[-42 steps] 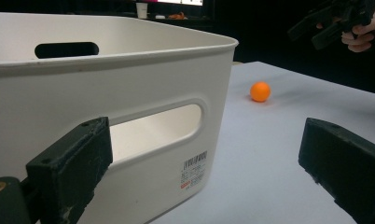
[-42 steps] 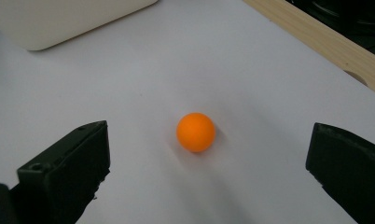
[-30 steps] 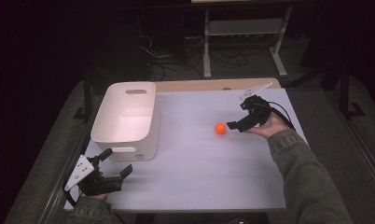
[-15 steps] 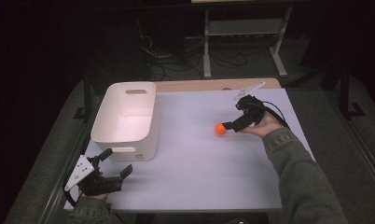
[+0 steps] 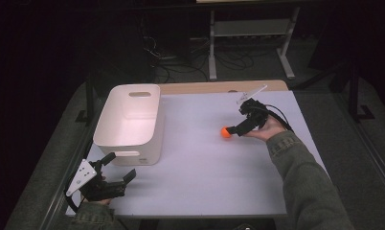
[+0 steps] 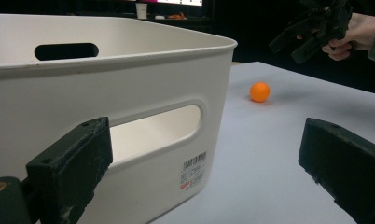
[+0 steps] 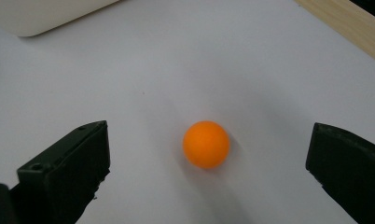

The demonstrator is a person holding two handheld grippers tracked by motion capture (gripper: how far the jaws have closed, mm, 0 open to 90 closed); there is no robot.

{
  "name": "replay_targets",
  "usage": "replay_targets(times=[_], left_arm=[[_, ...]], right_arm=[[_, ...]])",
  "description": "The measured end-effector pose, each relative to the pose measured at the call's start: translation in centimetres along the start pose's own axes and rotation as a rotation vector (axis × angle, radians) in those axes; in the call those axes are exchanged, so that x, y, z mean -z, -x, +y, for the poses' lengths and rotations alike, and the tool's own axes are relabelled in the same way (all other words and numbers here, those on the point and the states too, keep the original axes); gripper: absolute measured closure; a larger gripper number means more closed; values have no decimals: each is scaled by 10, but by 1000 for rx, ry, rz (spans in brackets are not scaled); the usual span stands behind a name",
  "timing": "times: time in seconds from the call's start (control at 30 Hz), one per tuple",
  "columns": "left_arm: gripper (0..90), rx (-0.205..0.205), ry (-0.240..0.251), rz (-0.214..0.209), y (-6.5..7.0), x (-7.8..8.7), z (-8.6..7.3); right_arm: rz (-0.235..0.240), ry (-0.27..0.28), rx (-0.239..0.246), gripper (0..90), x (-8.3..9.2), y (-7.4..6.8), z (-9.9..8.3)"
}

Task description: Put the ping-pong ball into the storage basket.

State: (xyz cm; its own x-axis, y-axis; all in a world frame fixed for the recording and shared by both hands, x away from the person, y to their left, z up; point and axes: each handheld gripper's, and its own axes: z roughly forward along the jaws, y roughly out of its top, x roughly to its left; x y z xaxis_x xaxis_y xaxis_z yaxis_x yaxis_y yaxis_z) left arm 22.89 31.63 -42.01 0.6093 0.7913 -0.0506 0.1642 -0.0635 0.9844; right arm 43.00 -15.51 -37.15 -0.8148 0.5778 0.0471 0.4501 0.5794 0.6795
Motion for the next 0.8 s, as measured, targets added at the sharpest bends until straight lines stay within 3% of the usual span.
replay_targets(times=[0.8], left_arm=[[23,1,-2,-4,0,0,0]], right_arm=[[4,-49,-26,0,-20,12,-4]])
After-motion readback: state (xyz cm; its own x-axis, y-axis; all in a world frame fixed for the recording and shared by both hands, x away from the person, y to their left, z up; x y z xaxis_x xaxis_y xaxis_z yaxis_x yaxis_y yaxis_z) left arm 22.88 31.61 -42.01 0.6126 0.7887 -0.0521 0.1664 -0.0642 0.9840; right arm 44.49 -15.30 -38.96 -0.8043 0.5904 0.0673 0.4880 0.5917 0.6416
